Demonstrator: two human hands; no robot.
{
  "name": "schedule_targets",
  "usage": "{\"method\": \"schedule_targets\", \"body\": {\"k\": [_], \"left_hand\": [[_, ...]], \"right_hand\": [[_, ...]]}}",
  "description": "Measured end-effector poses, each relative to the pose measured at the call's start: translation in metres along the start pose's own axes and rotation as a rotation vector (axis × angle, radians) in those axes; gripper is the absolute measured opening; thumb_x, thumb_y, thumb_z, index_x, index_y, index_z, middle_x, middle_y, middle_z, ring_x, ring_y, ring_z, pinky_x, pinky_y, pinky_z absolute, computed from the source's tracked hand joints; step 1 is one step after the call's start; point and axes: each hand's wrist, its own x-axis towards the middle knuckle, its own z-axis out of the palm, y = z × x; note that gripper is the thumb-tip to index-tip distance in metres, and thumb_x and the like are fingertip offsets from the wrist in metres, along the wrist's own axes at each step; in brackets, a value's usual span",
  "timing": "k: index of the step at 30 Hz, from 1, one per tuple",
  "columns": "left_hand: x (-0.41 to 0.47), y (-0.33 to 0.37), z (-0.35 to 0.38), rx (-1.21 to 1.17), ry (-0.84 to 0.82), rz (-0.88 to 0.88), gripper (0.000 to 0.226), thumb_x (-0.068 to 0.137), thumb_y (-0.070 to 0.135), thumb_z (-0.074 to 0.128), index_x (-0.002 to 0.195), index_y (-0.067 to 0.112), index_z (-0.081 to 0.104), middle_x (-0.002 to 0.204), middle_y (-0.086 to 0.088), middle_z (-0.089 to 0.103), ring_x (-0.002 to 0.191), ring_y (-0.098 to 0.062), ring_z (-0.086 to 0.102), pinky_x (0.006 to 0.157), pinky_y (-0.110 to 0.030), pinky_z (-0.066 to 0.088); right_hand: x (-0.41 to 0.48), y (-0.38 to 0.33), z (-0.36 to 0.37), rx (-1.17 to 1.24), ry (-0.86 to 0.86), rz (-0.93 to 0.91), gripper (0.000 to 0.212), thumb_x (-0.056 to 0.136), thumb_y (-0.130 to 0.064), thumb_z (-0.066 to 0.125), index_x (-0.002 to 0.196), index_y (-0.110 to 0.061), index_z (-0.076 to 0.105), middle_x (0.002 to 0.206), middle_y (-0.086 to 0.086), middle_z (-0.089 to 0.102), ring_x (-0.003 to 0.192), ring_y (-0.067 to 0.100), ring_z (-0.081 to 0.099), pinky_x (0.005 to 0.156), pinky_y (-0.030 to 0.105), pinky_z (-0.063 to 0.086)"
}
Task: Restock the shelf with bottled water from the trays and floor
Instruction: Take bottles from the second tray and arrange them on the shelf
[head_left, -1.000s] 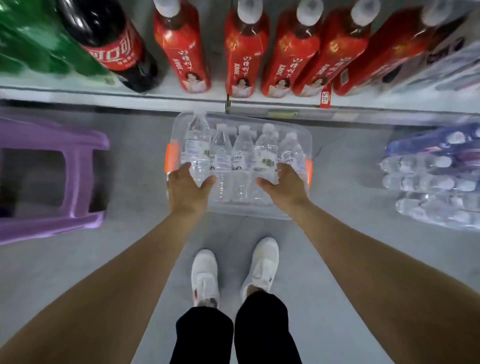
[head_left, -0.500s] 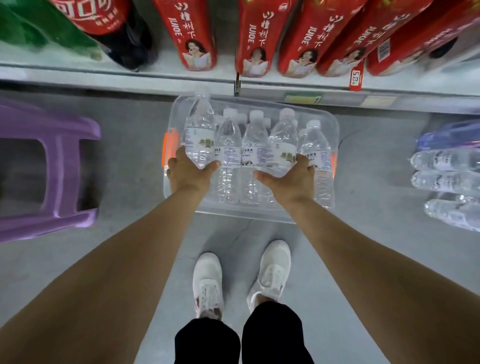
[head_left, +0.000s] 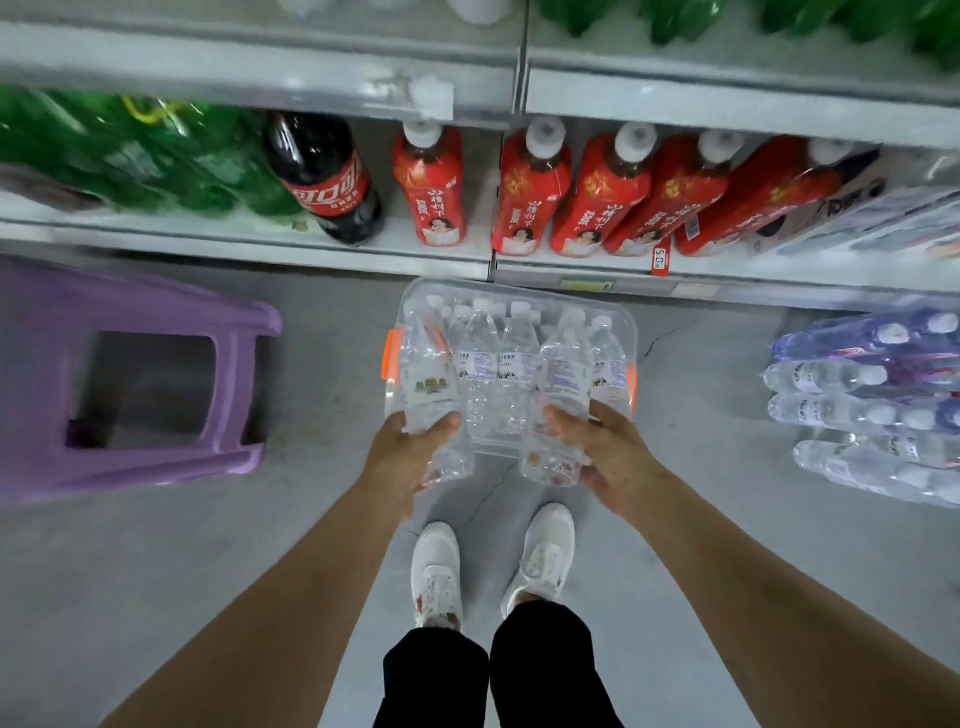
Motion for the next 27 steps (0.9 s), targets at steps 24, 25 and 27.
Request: {"method": "schedule_targets", "body": {"k": [24,25,27], "left_hand": [[-0.449,0.217,-0.010,-0.133,-0.404,0.744,0.099,0.049,0.047,0.096,0.135,0.023,0.053,0.131,-0.001,0.066,0.116,-0.024,0.065,0.104,-0.053,0.046],[-0.468,0.228,-0.007,-0.165,-0.417,0.778,0.095,0.053,0.040,0.094,0.136,0.022,0.051,0.131,-0.002,0.065,0.116,-0.024,0.065,0.104,-0.052,0.046],[-0.506,0.247,-0.003,-0.195,-0.452,0.846,0.101,0.061,0.035,0.088,0.148,0.028,0.037,0.139,0.001,0.058,0.121,-0.023,0.060,0.109,-0.057,0.041]], "right_hand": [[-0.420,-0.202,-0.006,0.206,-0.461,-0.642,0.041,0.088,-0.013,0.071,0.127,-0.001,0.065,0.115,0.020,0.071,0.099,0.033,0.072,0.083,0.047,0.059],[-0.434,-0.212,-0.008,0.204,-0.482,-0.671,0.037,0.091,-0.010,0.067,0.126,-0.001,0.065,0.113,0.020,0.072,0.097,0.033,0.073,0.080,0.046,0.060],[-0.466,-0.233,-0.013,0.204,-0.518,-0.743,0.044,0.089,-0.011,0.068,0.131,0.001,0.062,0.116,0.021,0.070,0.100,0.035,0.071,0.080,0.047,0.060]]}}
